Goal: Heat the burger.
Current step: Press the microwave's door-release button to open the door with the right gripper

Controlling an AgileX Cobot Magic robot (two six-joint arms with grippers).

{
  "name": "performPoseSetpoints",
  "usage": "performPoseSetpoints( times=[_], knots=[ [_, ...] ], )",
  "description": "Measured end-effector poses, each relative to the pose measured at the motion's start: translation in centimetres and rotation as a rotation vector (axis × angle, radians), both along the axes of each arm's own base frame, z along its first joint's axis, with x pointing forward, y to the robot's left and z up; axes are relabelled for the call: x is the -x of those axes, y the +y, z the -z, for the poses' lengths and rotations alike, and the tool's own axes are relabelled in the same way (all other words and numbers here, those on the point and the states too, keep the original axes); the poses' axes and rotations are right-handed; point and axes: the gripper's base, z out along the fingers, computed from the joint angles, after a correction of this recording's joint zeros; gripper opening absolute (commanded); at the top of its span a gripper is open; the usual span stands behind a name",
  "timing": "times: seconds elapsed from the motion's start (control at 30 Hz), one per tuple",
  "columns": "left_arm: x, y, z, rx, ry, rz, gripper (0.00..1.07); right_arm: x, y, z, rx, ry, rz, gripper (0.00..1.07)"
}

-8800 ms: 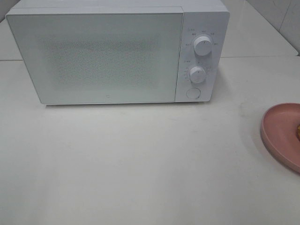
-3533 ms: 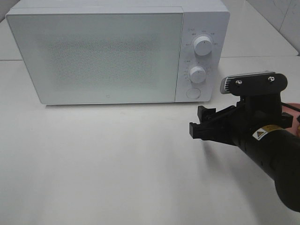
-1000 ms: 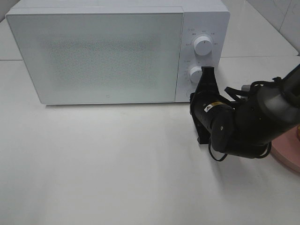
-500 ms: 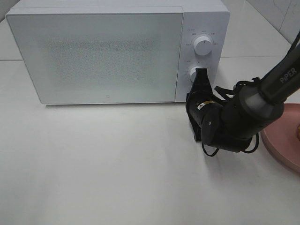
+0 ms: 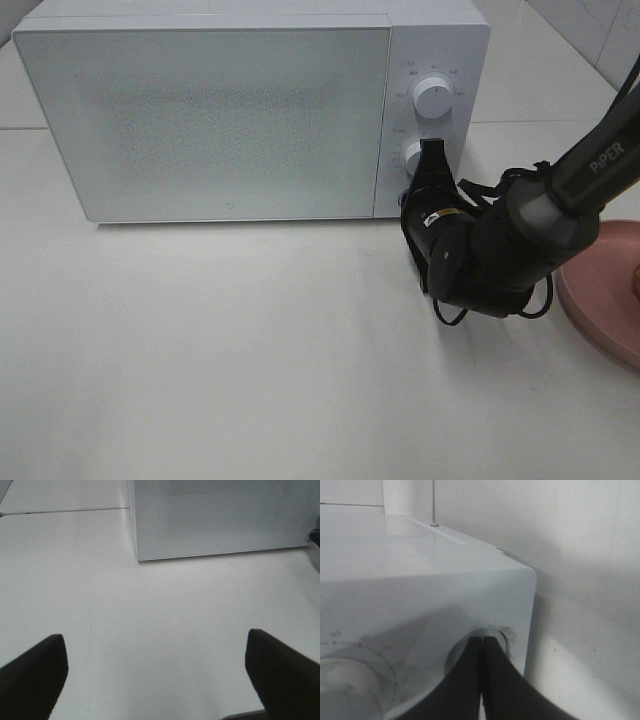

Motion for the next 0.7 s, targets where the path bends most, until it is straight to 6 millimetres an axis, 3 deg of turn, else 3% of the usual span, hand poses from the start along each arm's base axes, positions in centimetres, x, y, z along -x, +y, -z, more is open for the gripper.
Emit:
performPoseSetpoints(
  times=[0.7],
  knots=[
    [0.0, 0.0, 0.0, -0.003, 0.000, 0.001, 0.88, -1.5, 0.7, -0.4, -0.052, -0.007, 0.076, 0.00]
  ],
)
